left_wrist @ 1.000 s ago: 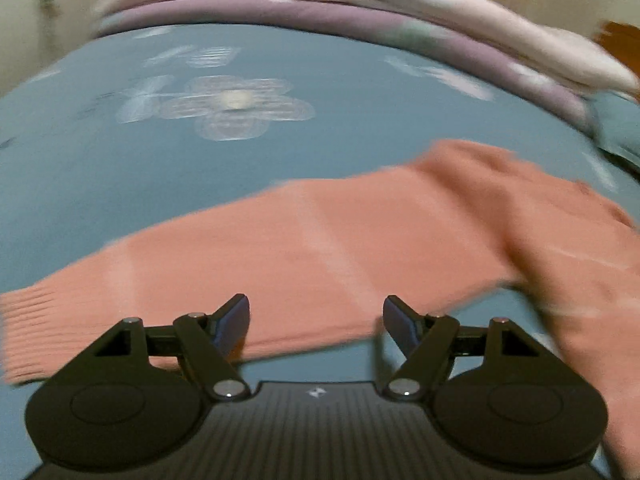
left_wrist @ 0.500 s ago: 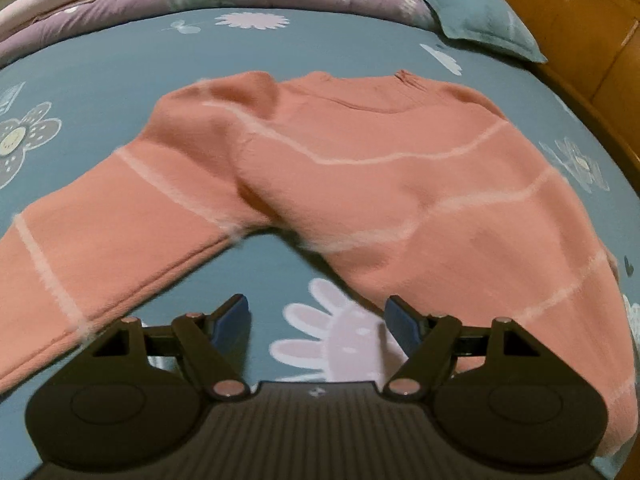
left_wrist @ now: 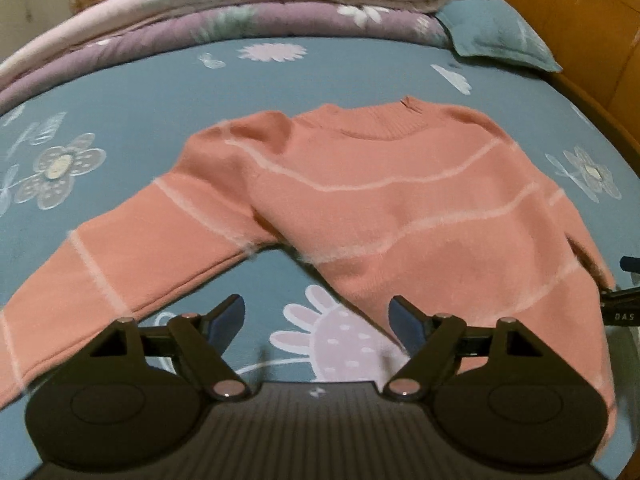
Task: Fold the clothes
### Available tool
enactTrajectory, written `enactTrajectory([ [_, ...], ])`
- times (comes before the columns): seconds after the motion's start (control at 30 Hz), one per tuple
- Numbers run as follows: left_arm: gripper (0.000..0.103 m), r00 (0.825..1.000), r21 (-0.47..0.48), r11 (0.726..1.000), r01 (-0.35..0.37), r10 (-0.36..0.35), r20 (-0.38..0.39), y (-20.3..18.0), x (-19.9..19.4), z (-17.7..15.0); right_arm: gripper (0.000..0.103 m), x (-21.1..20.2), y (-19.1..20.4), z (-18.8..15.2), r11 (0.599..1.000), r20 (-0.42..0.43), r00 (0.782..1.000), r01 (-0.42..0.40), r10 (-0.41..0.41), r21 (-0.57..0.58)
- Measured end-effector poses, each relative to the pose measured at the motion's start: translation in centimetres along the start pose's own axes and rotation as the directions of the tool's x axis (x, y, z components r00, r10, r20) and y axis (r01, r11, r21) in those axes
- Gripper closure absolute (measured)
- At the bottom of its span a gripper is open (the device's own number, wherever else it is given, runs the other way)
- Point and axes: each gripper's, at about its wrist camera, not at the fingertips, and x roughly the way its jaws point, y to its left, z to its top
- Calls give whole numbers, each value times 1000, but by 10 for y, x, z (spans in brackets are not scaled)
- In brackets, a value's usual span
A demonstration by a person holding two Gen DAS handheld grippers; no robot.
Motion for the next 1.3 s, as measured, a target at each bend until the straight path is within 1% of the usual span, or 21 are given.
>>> enactTrajectory([
  [0.1,23,999,-26,999,-47,46,-12,-10,-7,-8,0,-7,-19,0,999,84,995,43,-46,32],
  [0.17,23,997,-39,997,-73,72,-28,-17,-10,-14,0,-7,-29,-1,998,115,993,34,-39,50],
  [0.23,23,995,-47,995,-85,83,-47,-26,-10,-18,0,2,-33,-3,998,117,993,-20,14,52],
  [0.33,23,993,-35,994,-102,100,-60,-40,-12,-19,0,18,-26,-4,994,78,991,-109,107,20],
  [0.37,23,993,-23,994,-108,106,-57,-45,-13,-18,0,19,-23,-5,994,84,990,-110,109,8],
  [0.43,23,992,-4,994,-113,112,-55,-51,-13,-16,0,16,-25,-8,998,119,991,-58,55,18],
  [0.5,23,992,10,994,-113,113,-57,-55,-12,-14,0,10,-39,-6,995,148,989,0,-15,99],
  [0.53,22,992,17,994,-112,113,-58,-57,-11,-14,0,7,-47,-4,990,160,985,46,-67,133],
  [0.63,21,992,39,993,-112,114,-60,-64,-9,-11,0,3,-61,2,982,174,978,84,-113,170],
  [0.73,21,992,62,993,-104,108,-64,-70,-6,-9,0,3,-56,-2,988,157,988,-21,-3,155],
  [0.8,21,993,72,993,-90,95,-68,-74,-1,-8,0,8,-46,-8,993,129,991,-43,28,112],
  [0.87,21,994,78,994,-80,86,-70,-77,2,-7,0,12,-40,-15,994,99,995,-38,27,103],
  [0.97,21,995,86,994,-70,76,-70,-81,5,-7,0,10,-45,-18,991,96,995,-10,-3,135],
  [1.03,21,995,90,994,-60,67,-78,-82,7,-7,0,10,-58,-19,986,91,996,-39,24,164],
  [1.1,21,994,92,994,-57,65,-91,-82,12,-8,0,9,-70,-20,973,87,986,-154,140,172],
  [1.17,21,993,89,995,-55,64,-102,-82,16,-8,0,9,-74,-21,966,95,978,-200,186,162],
  [1.23,21,993,91,995,-48,57,-106,-84,19,-7,0,9,-69,-23,974,101,979,-188,176,127],
  [1.3,21,993,96,995,-40,50,-109,-87,21,-6,0,13,-60,-22,988,87,991,-113,104,106],
])
